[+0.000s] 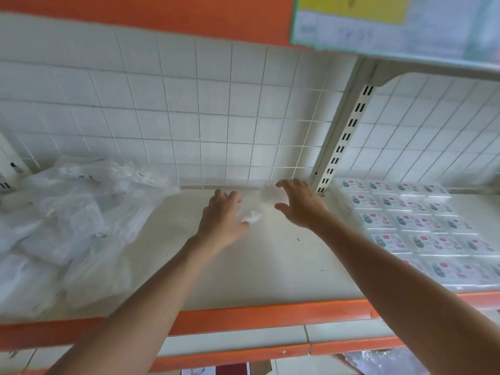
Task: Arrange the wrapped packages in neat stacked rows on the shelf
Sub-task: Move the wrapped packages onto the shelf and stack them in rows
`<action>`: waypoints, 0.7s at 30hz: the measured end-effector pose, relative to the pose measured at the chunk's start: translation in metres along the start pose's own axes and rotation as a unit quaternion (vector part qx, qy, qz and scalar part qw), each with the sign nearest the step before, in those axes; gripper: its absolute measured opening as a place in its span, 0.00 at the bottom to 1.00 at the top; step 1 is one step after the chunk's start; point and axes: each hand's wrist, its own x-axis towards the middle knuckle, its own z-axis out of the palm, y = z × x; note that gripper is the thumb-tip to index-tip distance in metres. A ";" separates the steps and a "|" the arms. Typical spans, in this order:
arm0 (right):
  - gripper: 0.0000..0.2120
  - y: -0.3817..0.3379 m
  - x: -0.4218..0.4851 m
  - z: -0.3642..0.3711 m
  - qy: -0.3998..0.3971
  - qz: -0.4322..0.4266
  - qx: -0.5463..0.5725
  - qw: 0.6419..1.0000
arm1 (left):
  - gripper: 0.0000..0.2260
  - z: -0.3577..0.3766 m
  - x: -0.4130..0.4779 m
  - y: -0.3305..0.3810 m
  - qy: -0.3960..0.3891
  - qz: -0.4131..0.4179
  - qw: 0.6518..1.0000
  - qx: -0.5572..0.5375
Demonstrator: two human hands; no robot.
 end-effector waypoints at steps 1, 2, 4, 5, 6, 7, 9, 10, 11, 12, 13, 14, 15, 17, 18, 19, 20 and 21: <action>0.24 0.015 -0.007 -0.005 0.006 0.009 0.001 1.000 | 0.23 0.004 0.002 0.013 0.001 0.008 1.000 -0.008; 0.24 0.030 -0.014 -0.009 0.013 0.017 0.003 1.000 | 0.23 0.010 0.004 0.026 0.002 0.019 1.000 -0.013; 0.24 0.061 -0.029 -0.020 0.025 0.034 0.006 0.999 | 0.22 0.023 0.007 0.054 0.004 0.039 0.999 -0.016; 0.25 0.077 -0.036 -0.025 0.026 0.039 0.006 0.999 | 0.22 0.030 0.008 0.069 0.004 0.047 0.999 -0.017; 0.25 0.094 -0.043 -0.031 0.026 0.042 0.003 0.999 | 0.21 0.038 0.009 0.086 0.003 0.054 0.998 -0.016; 0.25 0.113 -0.051 -0.037 0.025 0.042 0.000 0.999 | 0.21 0.046 0.010 0.103 0.001 0.061 0.998 -0.014; 0.24 0.152 -0.069 -0.049 0.025 0.043 -0.003 0.999 | 0.21 0.063 0.012 0.142 -0.011 0.077 0.997 -0.005; 0.24 0.173 -0.078 -0.055 0.029 0.044 0.000 0.999 | 0.21 0.072 0.013 0.162 -0.014 0.085 0.996 0.000; 0.24 0.194 -0.088 -0.062 0.034 0.045 0.005 0.998 | 0.21 0.081 0.014 0.182 -0.015 0.090 0.996 0.003; 0.24 0.214 -0.097 -0.069 0.038 0.049 0.012 0.998 | 0.21 0.089 0.015 0.202 -0.016 0.094 0.995 0.005; 0.24 0.233 -0.106 -0.076 0.041 0.053 0.023 0.997 | 0.22 0.097 0.015 0.221 -0.019 0.097 0.995 0.005; 0.24 0.252 -0.115 -0.084 0.045 0.054 0.034 0.997 | 0.22 0.105 0.016 0.241 -0.020 0.101 0.995 0.006; 0.24 0.270 -0.121 -0.090 0.050 0.050 0.042 0.997 | 0.22 0.113 0.018 0.259 -0.021 0.104 0.994 0.008; 0.24 0.301 -0.132 -0.100 0.060 0.038 0.046 0.996 | 0.21 0.127 0.020 0.290 -0.024 0.103 0.994 0.021; 0.24 0.315 -0.136 -0.103 0.064 0.036 0.049 0.996 | 0.21 0.134 0.021 0.303 -0.024 0.100 0.994 0.027; 0.24 0.327 -0.140 -0.105 0.064 0.034 0.052 0.996 | 0.21 0.140 0.020 0.313 -0.027 0.095 0.995 0.030; 0.24 0.337 -0.145 -0.106 0.060 0.033 0.056 0.996 | 0.21 0.147 0.018 0.323 -0.032 0.089 0.995 0.030; 0.24 0.346 -0.148 -0.106 0.055 0.029 0.058 0.996 | 0.21 0.153 0.017 0.331 -0.037 0.081 0.996 0.029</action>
